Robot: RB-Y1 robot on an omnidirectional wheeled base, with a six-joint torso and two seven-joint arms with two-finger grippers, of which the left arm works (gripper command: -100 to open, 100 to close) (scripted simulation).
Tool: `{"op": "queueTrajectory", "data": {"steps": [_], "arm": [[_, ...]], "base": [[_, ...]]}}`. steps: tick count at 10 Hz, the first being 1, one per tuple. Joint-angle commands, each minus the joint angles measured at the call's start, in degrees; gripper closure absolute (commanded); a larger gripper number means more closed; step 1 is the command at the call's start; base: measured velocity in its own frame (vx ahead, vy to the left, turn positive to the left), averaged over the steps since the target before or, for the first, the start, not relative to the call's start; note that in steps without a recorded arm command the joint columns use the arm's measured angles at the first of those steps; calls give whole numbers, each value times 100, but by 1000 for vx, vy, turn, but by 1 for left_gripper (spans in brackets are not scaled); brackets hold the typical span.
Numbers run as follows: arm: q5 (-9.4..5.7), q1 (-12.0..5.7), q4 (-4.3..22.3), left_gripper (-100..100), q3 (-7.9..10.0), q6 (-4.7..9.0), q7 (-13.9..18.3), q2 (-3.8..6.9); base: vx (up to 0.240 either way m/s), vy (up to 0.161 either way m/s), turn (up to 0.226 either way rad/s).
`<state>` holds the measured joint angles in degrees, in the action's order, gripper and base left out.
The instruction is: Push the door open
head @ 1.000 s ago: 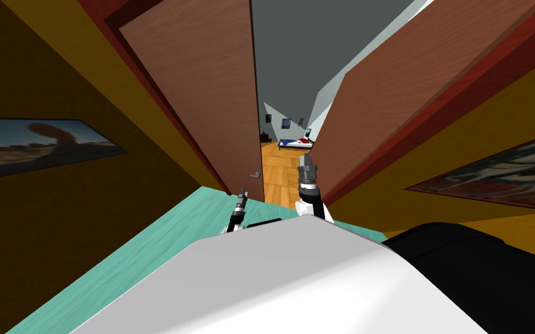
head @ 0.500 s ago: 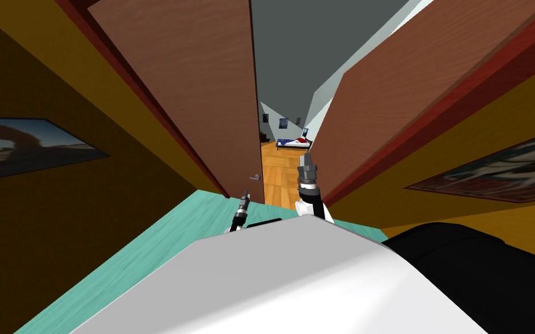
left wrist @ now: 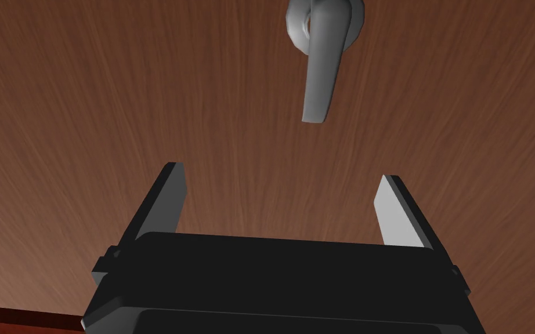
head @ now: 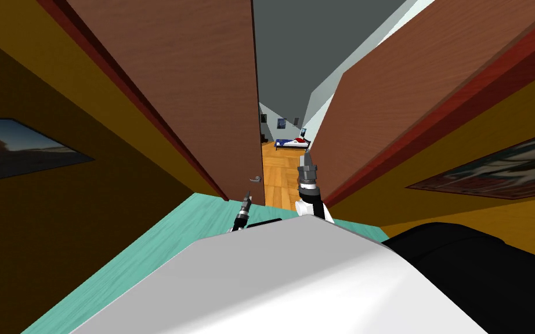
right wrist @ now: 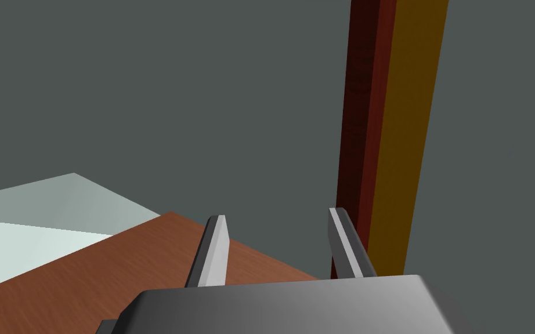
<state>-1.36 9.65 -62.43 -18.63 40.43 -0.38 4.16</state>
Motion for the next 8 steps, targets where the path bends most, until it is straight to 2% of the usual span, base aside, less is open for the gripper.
{"op": "queueTrajectory", "data": {"steps": [1,4,5,8], "arm": [[10,-61,184,-100,-38,48,19,-13],[38,-171,565,-100,-140,129,63,-49],[31,-167,498,-100,-116,100,52,-50],[19,-218,607,-100,-70,141,44,-29]], "base": [[84,52,-60],[113,74,-75],[45,41,-14],[163,-34,-26]]}}
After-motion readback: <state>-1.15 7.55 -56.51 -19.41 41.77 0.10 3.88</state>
